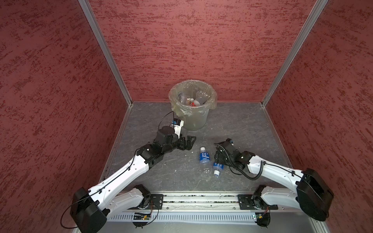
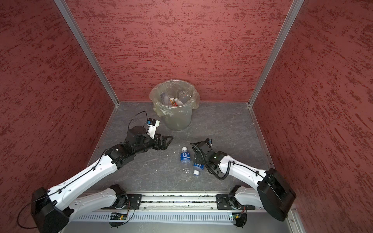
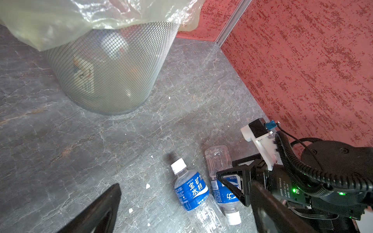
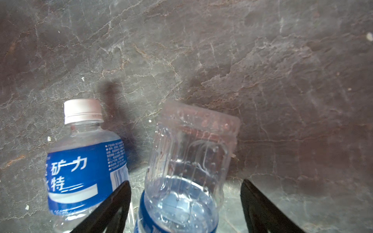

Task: Throw the plastic bottles in the bin
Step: 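Lower the right gripper onto the crushed clear blue-label bottle and close it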

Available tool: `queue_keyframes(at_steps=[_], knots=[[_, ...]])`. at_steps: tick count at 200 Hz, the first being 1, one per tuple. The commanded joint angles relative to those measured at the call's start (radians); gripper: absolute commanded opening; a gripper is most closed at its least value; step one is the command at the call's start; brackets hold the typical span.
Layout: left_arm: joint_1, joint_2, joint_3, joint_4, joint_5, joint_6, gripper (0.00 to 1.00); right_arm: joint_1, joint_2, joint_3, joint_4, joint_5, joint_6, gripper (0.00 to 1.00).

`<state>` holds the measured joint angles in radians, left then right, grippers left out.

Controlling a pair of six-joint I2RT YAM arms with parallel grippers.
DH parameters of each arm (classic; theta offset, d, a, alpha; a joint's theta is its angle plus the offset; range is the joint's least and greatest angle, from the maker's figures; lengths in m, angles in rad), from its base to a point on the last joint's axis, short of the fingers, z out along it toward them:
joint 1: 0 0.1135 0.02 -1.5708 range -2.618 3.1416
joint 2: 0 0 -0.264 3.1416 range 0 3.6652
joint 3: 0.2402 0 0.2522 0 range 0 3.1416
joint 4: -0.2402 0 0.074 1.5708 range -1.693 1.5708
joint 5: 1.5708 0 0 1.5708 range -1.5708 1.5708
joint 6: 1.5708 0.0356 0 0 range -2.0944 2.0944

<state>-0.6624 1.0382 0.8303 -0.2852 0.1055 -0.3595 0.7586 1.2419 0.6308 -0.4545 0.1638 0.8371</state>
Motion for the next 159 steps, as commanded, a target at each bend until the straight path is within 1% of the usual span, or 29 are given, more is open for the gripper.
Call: queue_keyframes(at_steps=[1, 127, 159], knots=[[-0.004, -0.023, -0.014, -0.015, -0.001, -0.012, 1.00, 0.007, 0.017, -0.007, 0.020, 0.034, 0.002, 0.85], [-0.021, -0.013, -0.035, -0.027, -0.007, -0.035, 1.00, -0.010, 0.111, 0.018, 0.033, 0.038, -0.049, 0.80], [-0.024, -0.010, -0.041, -0.025, -0.003, -0.039, 1.00, -0.016, 0.121, 0.020, 0.023, 0.042, -0.061, 0.75]])
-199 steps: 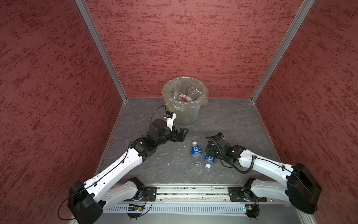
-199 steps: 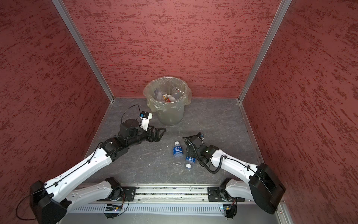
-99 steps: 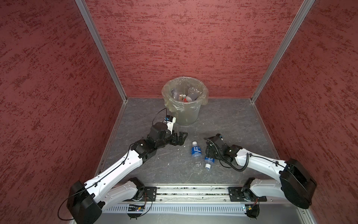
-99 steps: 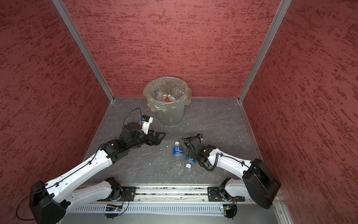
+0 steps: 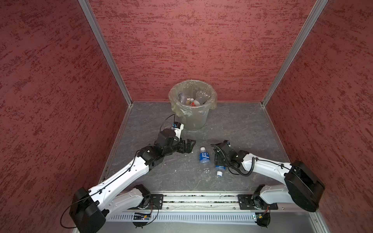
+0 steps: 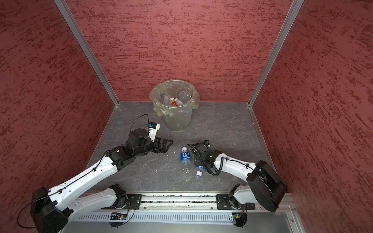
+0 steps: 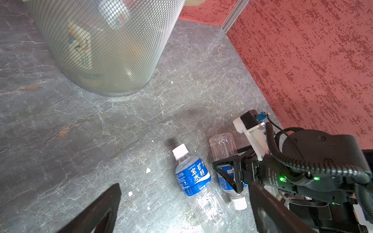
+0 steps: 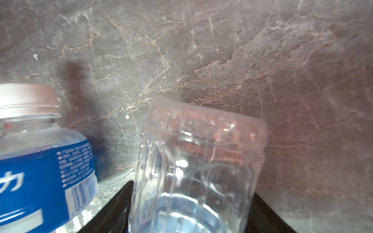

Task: Throw the plastic bottles in the bin
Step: 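Lower the right gripper onto the crushed clear blue-label bottle and close it, then lift the crushed bottle with the right gripper up over the bin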

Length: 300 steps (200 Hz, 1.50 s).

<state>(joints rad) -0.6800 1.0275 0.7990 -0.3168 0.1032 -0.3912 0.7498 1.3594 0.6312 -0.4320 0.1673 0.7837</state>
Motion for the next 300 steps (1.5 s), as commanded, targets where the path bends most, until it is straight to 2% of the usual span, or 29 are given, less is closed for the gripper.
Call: queue_keyframes(at_steps=[1, 32, 94, 141, 175, 218, 274, 300], knots=[[-0.007, 0.000, -0.010, 0.008, 0.000, -0.007, 1.00, -0.007, 0.004, 0.019, 0.001, 0.038, -0.007, 0.75], [-0.007, -0.004, -0.009, -0.002, -0.004, -0.005, 1.00, -0.009, -0.007, 0.015, 0.001, 0.038, -0.006, 0.66], [-0.008, -0.006, -0.007, -0.002, -0.002, -0.011, 1.00, -0.009, -0.036, 0.023, -0.012, 0.041, -0.018, 0.41], [-0.007, -0.004, 0.001, -0.012, -0.004, -0.007, 0.99, -0.009, -0.052, 0.042, -0.025, 0.041, -0.031, 0.34], [-0.008, -0.008, 0.001, -0.011, -0.005, -0.009, 1.00, -0.008, -0.079, 0.050, -0.044, 0.046, -0.038, 0.25], [-0.013, -0.006, -0.001, -0.024, -0.005, -0.004, 1.00, -0.009, -0.117, 0.074, -0.073, 0.053, -0.050, 0.22], [-0.016, -0.020, -0.006, -0.036, -0.014, -0.006, 1.00, -0.009, -0.184, 0.148, -0.141, 0.093, -0.082, 0.21], [-0.016, -0.028, -0.014, -0.049, -0.020, -0.004, 1.00, -0.009, -0.256, 0.179, -0.124, 0.124, -0.123, 0.21]])
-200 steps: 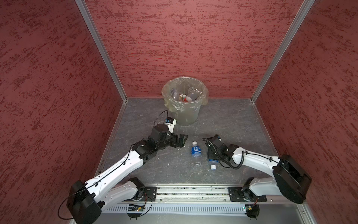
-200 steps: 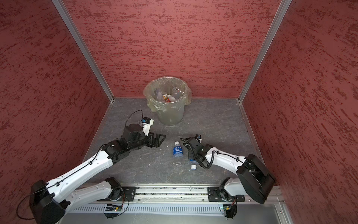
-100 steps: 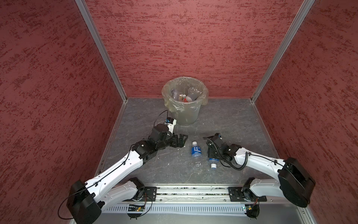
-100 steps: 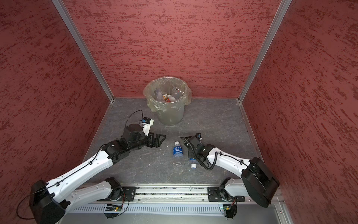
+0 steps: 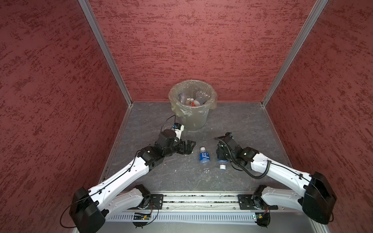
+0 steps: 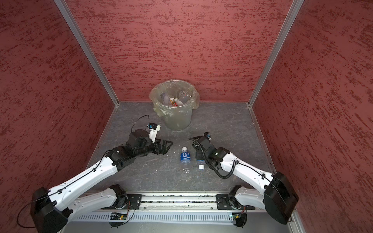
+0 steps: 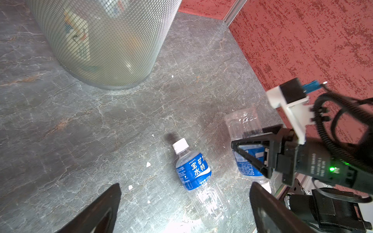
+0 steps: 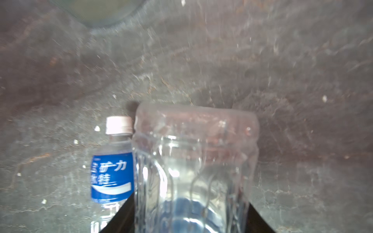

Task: Throw the plastic bottles in the bin
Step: 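Lift the crushed bottle with the right gripper up over the bin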

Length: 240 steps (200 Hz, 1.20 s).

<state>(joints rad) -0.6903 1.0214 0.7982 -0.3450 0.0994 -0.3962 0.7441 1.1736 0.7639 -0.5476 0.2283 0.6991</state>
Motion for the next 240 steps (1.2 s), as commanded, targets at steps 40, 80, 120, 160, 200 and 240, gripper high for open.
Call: queue_keyframes(at_steps=[40, 80, 120, 160, 200, 240], knots=[[-0.004, -0.055, -0.028, -0.042, -0.031, -0.003, 1.00, -0.003, -0.098, 0.166, -0.020, 0.117, -0.114, 0.20], [-0.002, -0.063, -0.028, -0.069, -0.036, -0.003, 1.00, -0.003, -0.119, 0.270, -0.013, 0.165, -0.173, 0.19], [0.009, -0.085, -0.047, -0.084, -0.040, -0.010, 1.00, -0.004, -0.124, 0.377, 0.007, 0.185, -0.231, 0.19], [0.017, -0.082, -0.062, -0.100, -0.036, -0.015, 1.00, -0.003, -0.114, 0.475, 0.047, 0.192, -0.283, 0.20], [0.045, -0.067, -0.088, -0.106, -0.006, -0.018, 1.00, -0.003, -0.074, 0.577, 0.118, 0.191, -0.337, 0.21], [0.058, -0.062, -0.116, -0.105, 0.023, -0.018, 1.00, -0.004, 0.072, 0.748, 0.170, 0.164, -0.410, 0.21]])
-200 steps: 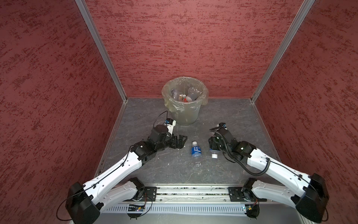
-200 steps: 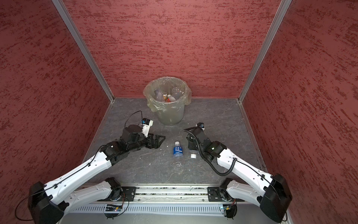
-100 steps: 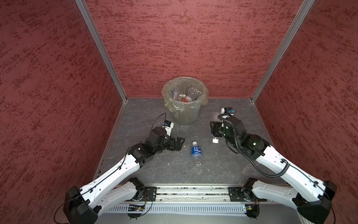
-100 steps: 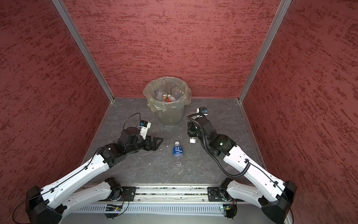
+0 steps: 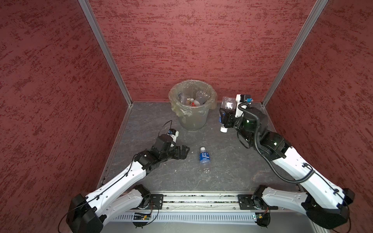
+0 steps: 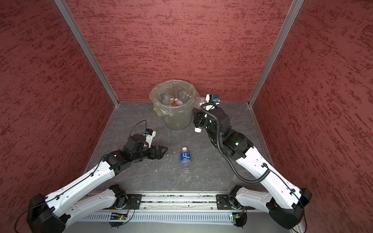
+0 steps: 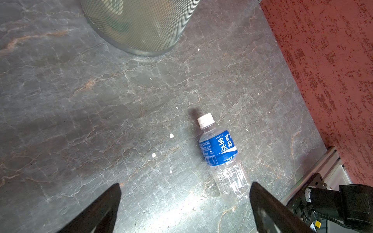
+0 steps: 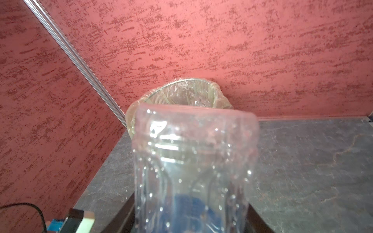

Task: Throw the plastic bottles in the bin
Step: 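Lift the crushed bottle with the right gripper up over the bin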

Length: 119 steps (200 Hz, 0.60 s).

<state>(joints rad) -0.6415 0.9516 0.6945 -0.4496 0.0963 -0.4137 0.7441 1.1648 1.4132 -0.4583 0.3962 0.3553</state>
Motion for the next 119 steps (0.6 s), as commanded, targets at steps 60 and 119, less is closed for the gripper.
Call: queue_keyframes(at_steps=[60, 119], knots=[[0.015, 0.037, -0.034, 0.017, 0.058, -0.038, 1.00, -0.088, 0.564, 0.509, 0.284, -0.075, -0.145, 0.36], [-0.014, 0.025, -0.043, 0.031, 0.050, -0.072, 1.00, -0.189, 1.091, 1.237, -0.024, -0.178, -0.122, 0.98]])
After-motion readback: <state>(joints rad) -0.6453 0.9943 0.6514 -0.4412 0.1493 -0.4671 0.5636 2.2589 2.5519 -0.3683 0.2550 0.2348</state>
